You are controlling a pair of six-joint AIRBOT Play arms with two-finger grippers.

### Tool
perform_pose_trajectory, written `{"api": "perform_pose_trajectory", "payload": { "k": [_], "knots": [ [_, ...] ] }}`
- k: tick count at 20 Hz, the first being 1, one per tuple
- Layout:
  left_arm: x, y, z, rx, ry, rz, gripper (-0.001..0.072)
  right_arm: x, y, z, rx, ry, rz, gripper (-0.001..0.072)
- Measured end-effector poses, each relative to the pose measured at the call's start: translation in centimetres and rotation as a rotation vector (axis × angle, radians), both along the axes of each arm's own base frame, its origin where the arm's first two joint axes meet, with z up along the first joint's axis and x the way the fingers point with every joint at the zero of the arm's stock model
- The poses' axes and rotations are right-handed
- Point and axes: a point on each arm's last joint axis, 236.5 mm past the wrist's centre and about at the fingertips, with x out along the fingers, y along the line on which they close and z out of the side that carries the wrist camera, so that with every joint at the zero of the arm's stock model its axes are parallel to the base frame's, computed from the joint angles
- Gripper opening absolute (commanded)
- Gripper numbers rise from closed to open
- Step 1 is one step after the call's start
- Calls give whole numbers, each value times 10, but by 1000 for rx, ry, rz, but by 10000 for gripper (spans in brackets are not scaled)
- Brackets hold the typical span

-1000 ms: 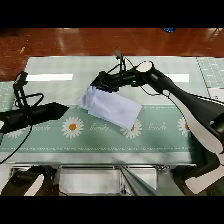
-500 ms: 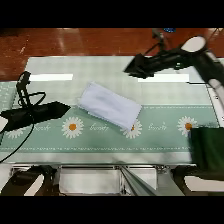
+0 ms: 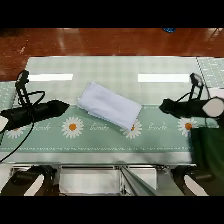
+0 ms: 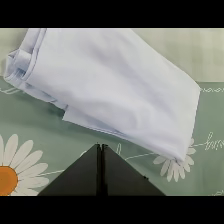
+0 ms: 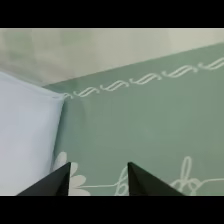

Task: Fold the shirts.

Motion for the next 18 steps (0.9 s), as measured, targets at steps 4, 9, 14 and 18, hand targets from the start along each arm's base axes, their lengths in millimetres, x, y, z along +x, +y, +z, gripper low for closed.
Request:
{"api": "perform_pose_trajectory", "payload": {
  "k": [4, 9, 14, 18],
  "knots": [
    [1, 0, 0, 0, -2, 1, 26, -7, 36, -46, 161, 71, -38, 416],
    [1, 0, 1, -7, 2, 9, 26, -7, 79, -81, 353, 170, -43, 415],
    [1, 0, 1, -12, 5, 16, 26, 8, 116, -84, 520, 200, 4, 372],
    [1, 0, 1, -13, 4, 17, 26, 27, 159, -70, 565, 170, 142, 19]
  ]
}}
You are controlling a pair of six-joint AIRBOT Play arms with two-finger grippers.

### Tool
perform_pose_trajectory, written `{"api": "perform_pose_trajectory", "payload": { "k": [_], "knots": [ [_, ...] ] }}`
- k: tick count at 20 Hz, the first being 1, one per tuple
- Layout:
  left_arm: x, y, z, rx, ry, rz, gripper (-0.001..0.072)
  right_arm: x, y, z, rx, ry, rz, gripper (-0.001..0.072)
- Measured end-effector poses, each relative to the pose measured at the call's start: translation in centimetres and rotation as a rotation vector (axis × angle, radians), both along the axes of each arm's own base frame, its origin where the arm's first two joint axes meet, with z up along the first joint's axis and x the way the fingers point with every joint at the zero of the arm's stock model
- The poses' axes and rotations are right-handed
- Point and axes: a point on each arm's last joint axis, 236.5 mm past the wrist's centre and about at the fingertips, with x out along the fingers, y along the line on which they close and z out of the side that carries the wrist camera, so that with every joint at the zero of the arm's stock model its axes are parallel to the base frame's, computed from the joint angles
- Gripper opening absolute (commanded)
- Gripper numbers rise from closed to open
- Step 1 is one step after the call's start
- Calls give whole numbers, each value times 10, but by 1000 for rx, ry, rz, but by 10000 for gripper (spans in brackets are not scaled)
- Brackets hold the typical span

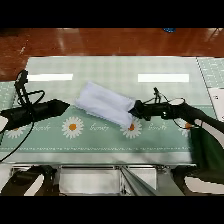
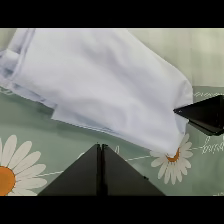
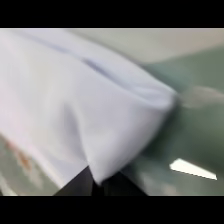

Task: Fold the shirts.

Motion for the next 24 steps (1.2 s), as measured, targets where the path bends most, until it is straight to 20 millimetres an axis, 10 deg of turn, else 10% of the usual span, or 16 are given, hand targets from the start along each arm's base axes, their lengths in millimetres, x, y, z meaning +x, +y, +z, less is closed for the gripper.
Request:
{"api": "perform_pose_trajectory", "payload": {
  "k": [6, 10, 17, 24],
  "knots": [
    [0, 0, 0, 0, 1, 0, 26, 54, 57, 103, 63, -301, 206, 19],
    [0, 0, 0, 0, 1, 0, 26, 102, 46, 198, -2, -506, 238, 19],
    [-1, 0, 0, 0, 3, -2, 26, 148, -80, 317, -192, -624, 40, 19],
    [-1, 0, 0, 0, 3, -2, 26, 112, -254, 367, -334, -534, -322, 19]
  ]
}}
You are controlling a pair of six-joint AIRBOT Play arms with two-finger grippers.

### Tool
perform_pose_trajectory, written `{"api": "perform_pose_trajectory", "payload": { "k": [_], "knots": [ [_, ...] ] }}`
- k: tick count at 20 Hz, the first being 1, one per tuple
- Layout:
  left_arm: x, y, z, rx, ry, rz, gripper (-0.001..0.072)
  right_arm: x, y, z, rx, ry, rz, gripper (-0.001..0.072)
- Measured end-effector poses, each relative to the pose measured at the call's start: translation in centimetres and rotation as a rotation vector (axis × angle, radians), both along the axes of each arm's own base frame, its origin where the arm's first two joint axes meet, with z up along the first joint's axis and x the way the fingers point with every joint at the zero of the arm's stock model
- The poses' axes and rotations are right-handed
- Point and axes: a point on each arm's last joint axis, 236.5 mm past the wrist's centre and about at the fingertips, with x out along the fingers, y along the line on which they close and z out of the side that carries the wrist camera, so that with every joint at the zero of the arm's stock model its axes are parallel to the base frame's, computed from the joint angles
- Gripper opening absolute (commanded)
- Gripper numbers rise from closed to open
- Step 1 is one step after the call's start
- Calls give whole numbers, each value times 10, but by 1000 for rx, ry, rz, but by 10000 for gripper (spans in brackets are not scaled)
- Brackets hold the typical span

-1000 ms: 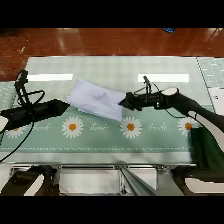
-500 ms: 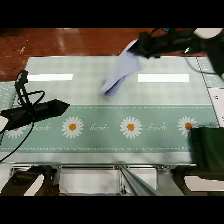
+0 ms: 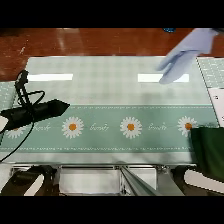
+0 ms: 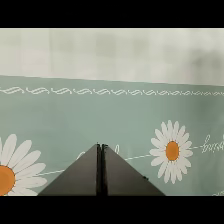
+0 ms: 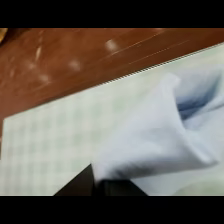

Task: Fold the shirts.

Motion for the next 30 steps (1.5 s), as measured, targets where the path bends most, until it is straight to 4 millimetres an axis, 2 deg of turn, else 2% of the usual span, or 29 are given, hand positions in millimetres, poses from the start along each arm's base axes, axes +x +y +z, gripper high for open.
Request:
{"api": "perform_pose_trajectory", "payload": {
  "k": [4, 7, 9, 12, 14, 16, 19, 20, 21, 22, 25, 28, 29, 30],
  "knots": [
    [0, 0, 0, 0, -2, 1, 26, -61, -74, -13, -98, 158, -173, 19],
    [4, 1, 2, 0, -16, 10, 28, -111, -114, -23, -174, 277, -283, 19],
    [8, 3, 5, -2, -33, 22, 29, -137, -140, -25, -232, 306, -384, 19],
    [12, 4, 8, -4, -53, 36, 29, -201, -182, -44, -325, 430, -563, 19],
    [14, 5, 9, -5, -60, 41, 30, -253, -201, -67, -353, 551, -694, 19],
    [16, 6, 11, -8, -70, 48, 34, -306, -201, -99, -341, 703, -788, 20],
    [18, 6, 13, -12, -79, 55, 34, -356, -184, -147, -306, 865, -846, 22],
    [19, 6, 13, -13, -82, 58, 34, -371, -177, -161, -301, 916, -856, 85],
    [20, 7, 14, -13, -87, 61, 34, -384, -171, -176, -292, 968, -863, 319],
    [22, 7, 15, -14, -95, 67, 34, -396, -164, -189, -284, 1017, -868, 414],
    [25, 9, 17, -16, -109, 79, 33, -421, -144, -216, -235, 1158, -844, 414],
    [33, 11, 16, -15, -115, 94, 33, -429, -143, -222, -219, 1221, -833, 401],
    [37, 11, 19, -15, -118, 98, 33, -425, -149, -219, -218, 1215, -834, 296],
    [42, 11, 22, -15, -119, 97, 33, -417, -155, -215, -214, 1192, -831, 100]
  ]
}}
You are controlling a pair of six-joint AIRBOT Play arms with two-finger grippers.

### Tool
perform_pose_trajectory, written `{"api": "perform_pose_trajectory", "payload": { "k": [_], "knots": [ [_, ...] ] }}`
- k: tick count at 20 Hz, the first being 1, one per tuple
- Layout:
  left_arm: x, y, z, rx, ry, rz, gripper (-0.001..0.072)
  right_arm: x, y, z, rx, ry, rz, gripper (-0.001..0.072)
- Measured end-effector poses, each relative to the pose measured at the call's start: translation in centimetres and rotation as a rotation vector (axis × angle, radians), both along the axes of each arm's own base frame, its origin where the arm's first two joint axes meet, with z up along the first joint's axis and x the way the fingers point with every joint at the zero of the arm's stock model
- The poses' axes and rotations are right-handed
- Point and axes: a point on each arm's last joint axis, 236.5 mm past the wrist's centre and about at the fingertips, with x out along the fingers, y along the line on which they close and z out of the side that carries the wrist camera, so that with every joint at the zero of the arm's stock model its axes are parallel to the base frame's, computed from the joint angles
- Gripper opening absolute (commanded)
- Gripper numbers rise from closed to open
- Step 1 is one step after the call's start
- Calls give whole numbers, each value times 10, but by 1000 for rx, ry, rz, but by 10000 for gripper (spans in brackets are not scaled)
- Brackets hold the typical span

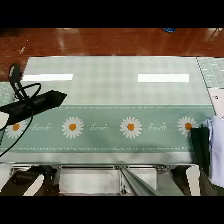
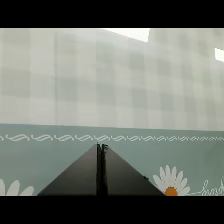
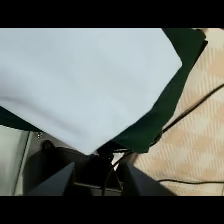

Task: Fold the shirts.

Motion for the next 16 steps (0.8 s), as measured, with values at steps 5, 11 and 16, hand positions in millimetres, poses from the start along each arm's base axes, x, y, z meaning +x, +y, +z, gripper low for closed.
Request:
{"api": "perform_pose_trajectory", "payload": {
  "k": [5, 11, 16],
  "knots": [
    [49, -14, 67, 60, -130, -96, 26, 150, -33, 45, -6, -479, 194, 19],
    [104, -55, 106, 231, -131, -280, 25, 370, 91, 96, 92, -920, 821, 19],
    [112, -17, 28, 351, 141, -170, 25, 400, 185, 19, 84, -616, 1247, 19]
  ]
}}
